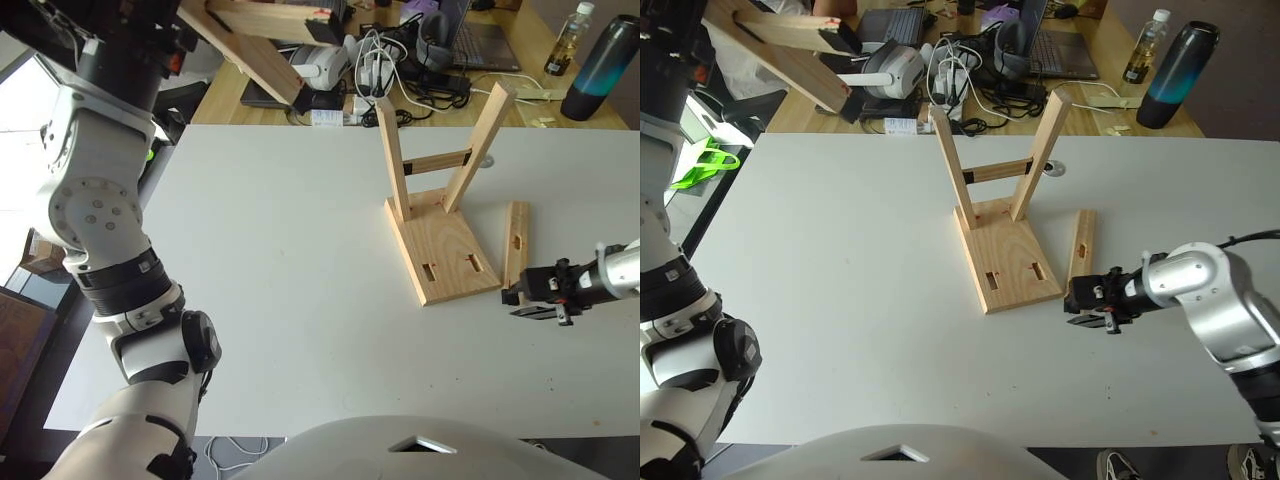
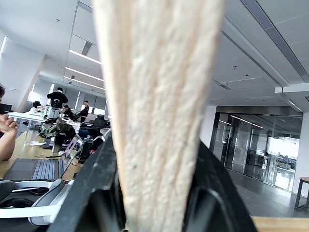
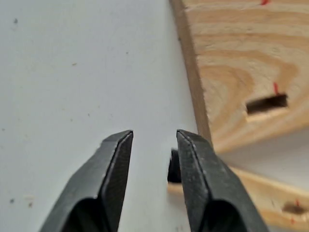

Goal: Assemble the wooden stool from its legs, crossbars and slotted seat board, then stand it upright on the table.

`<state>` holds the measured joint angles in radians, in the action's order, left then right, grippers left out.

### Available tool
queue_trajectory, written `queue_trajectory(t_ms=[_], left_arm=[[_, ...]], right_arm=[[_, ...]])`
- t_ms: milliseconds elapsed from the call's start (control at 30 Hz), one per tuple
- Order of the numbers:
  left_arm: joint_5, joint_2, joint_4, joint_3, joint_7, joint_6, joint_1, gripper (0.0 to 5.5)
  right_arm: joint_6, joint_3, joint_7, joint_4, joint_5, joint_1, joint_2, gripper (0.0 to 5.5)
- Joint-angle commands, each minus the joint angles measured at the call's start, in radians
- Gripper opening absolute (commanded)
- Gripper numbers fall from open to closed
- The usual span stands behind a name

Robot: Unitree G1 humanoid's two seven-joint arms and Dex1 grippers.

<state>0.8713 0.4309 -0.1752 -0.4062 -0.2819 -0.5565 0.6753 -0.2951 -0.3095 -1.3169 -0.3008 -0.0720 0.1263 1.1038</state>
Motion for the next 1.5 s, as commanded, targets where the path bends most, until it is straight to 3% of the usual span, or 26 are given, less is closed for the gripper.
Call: queue_trajectory(t_ms=[33, 233, 467, 633, 700, 867, 1000, 1167, 1500], left_arm=[[-0.013, -0.010, 0.000, 0.016, 0.020, 0.009, 0.025, 1.01], [-0.012, -0.024, -0.015, 0.021, 0.038, 0.010, 0.010, 1.01], [-0.015, -0.032, -0.006, 0.035, 0.030, 0.007, 0.008, 1.01], [-0.008, -0.028, -0.032, 0.057, 0.030, -0.045, -0.039, 1.01], [-0.004, -0.040, -0.047, 0.060, 0.041, -0.049, -0.051, 1.01], [0.057, -0.104, -0.096, 0.042, 0.126, -0.068, -0.069, 1.01], [0.203, -0.401, -0.245, 0.133, 0.573, -0.171, -0.206, 1.01], [0.259, -0.627, -0.276, 0.207, 0.873, -0.189, -0.405, 1.01], [0.130, -0.626, -0.143, 0.327, 0.928, -0.147, -0.383, 1.01]], right_arm=[[-0.084, -0.123, 0.010, -0.058, -0.104, 0.054, -0.081, 1.14], [-0.147, -0.225, 0.110, 0.031, -0.225, 0.225, -0.298, 0.03], [-0.159, -0.294, 0.240, 0.156, -0.258, 0.348, -0.561, 0.00], [-0.155, -0.158, 0.398, 0.205, -0.203, 0.370, -0.657, 0.00], [-0.138, -0.120, 0.381, 0.179, -0.164, 0.354, -0.628, 0.00], [-0.119, -0.019, 0.330, 0.202, -0.177, 0.326, -0.402, 0.00], [-0.058, 0.146, 0.476, 0.356, -0.196, 0.247, -0.269, 0.00], [0.048, 0.274, 0.742, 0.489, -0.177, 0.231, -0.337, 0.00], [0.168, 0.322, 0.926, 0.555, -0.158, 0.203, -0.414, 0.00]])
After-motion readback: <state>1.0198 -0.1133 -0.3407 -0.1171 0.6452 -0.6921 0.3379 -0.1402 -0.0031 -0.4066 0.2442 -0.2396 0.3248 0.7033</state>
